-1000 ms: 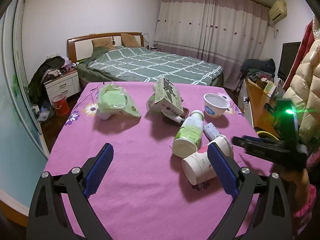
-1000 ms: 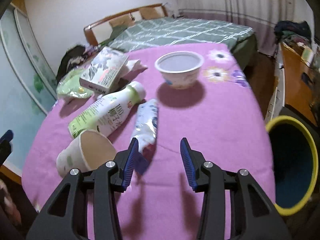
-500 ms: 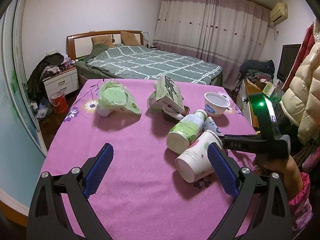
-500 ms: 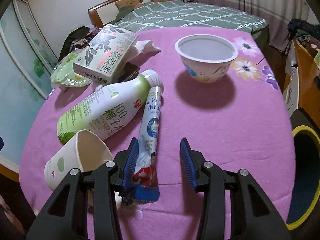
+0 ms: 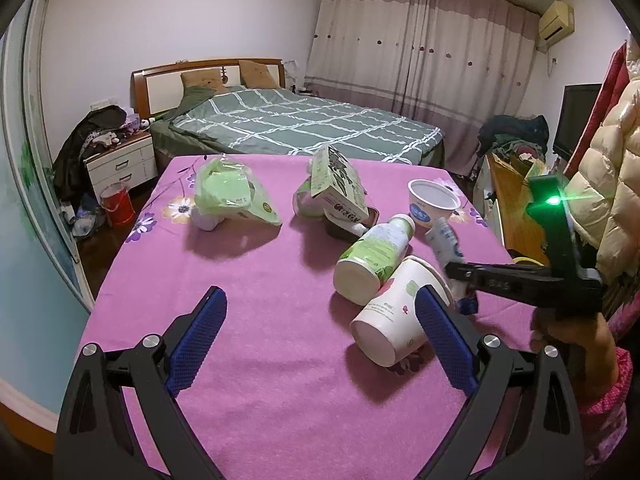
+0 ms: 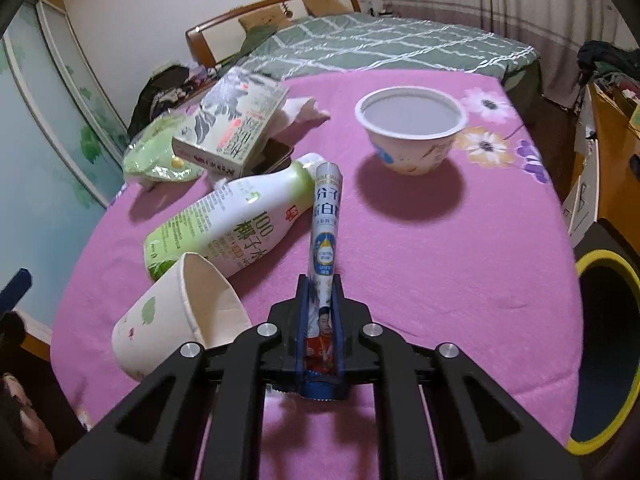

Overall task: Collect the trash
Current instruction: 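Carry the tube to the yellow bin and open the right gripper, then grasp the white paper cup with the left gripper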

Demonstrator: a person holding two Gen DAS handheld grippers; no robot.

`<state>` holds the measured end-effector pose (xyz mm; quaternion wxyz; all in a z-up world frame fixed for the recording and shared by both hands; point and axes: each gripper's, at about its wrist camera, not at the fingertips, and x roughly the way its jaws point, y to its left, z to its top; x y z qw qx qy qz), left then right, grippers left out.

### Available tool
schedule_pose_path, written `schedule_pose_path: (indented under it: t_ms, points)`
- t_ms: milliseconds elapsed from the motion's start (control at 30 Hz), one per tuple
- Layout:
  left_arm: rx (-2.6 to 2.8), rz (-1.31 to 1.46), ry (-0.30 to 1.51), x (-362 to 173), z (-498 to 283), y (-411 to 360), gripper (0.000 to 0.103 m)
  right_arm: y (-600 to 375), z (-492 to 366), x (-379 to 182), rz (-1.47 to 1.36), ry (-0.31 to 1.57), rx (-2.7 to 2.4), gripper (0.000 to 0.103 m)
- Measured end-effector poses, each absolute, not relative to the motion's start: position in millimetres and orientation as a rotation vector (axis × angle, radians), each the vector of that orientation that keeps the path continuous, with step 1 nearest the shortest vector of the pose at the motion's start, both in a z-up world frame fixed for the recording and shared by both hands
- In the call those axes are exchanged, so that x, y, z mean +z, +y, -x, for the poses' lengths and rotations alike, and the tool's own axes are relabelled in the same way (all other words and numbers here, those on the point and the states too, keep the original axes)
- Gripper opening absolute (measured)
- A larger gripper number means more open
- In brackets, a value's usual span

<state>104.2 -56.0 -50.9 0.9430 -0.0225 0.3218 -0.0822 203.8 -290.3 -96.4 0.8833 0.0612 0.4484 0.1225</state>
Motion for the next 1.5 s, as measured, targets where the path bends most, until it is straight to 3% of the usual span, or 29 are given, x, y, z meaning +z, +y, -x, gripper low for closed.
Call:
schedule_pose_path:
  t_ms: [433, 767, 1100, 1167, 1300, 1500]
  points:
    - [-0.207, 0.001, 0.669, -55.9, -107.5, -77.6, 0.094, -383.6, -157.4, -83.7, -0.187, 0.840, 0.012, 0.010]
    - [-0.244, -0.037, 0.695, -62.7, -111.4, -102.7, 0.094, -480.4, -141.5, -98.2, -0.247, 0.838, -0.245, 0.012]
    - [-0.264, -0.061, 0.728, -71.4, -118.4, -116.9, 0.094, -516.4, -147.6, -124.0, -0.274, 0.882, -0.321, 0.012]
    - [-0.265, -0.064, 0.733, -73.0, -119.5, -118.4, 0.094, -518.9, -148.5, -125.8, -0.277, 0.885, -0.333, 0.013]
    - [-0.271, -0.067, 0.748, -77.6, -122.6, -120.5, 0.094, -520.3, -146.5, -124.7, -0.272, 0.877, -0.359, 0.027]
    - [-0.301, -0.087, 0.770, -88.5, -135.1, -124.0, 0.094, -519.8, -142.6, -122.8, -0.279, 0.868, -0.352, 0.028]
